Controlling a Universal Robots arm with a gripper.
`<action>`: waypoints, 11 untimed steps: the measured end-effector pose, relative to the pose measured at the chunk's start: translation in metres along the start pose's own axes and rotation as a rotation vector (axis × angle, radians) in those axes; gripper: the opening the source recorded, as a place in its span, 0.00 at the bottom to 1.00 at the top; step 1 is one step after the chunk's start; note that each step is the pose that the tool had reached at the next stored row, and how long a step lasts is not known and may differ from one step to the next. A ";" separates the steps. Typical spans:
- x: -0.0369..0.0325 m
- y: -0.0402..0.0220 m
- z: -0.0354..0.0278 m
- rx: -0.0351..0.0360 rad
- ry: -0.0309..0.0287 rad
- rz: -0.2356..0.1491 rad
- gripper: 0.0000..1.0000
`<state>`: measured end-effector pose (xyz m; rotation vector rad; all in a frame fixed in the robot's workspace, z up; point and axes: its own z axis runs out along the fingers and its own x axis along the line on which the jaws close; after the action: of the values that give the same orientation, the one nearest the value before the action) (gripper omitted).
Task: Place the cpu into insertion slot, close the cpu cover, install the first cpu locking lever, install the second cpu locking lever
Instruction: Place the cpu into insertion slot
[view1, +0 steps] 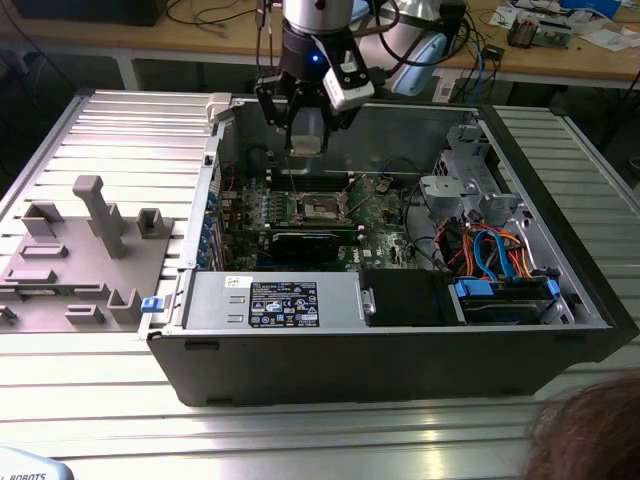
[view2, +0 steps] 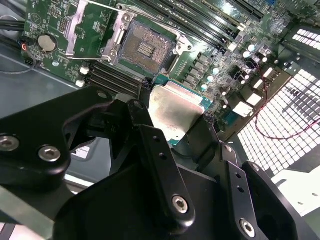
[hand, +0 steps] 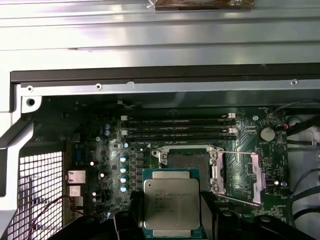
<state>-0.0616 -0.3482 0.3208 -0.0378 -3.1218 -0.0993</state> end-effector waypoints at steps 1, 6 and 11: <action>-0.0005 0.0000 0.0006 0.0007 0.0000 0.000 0.54; -0.0013 -0.0001 0.0026 0.0026 -0.0001 0.000 0.54; -0.0017 -0.0002 0.0039 0.0035 -0.0001 0.000 0.54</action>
<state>-0.0600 -0.3482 0.3168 -0.0379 -3.1221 -0.0937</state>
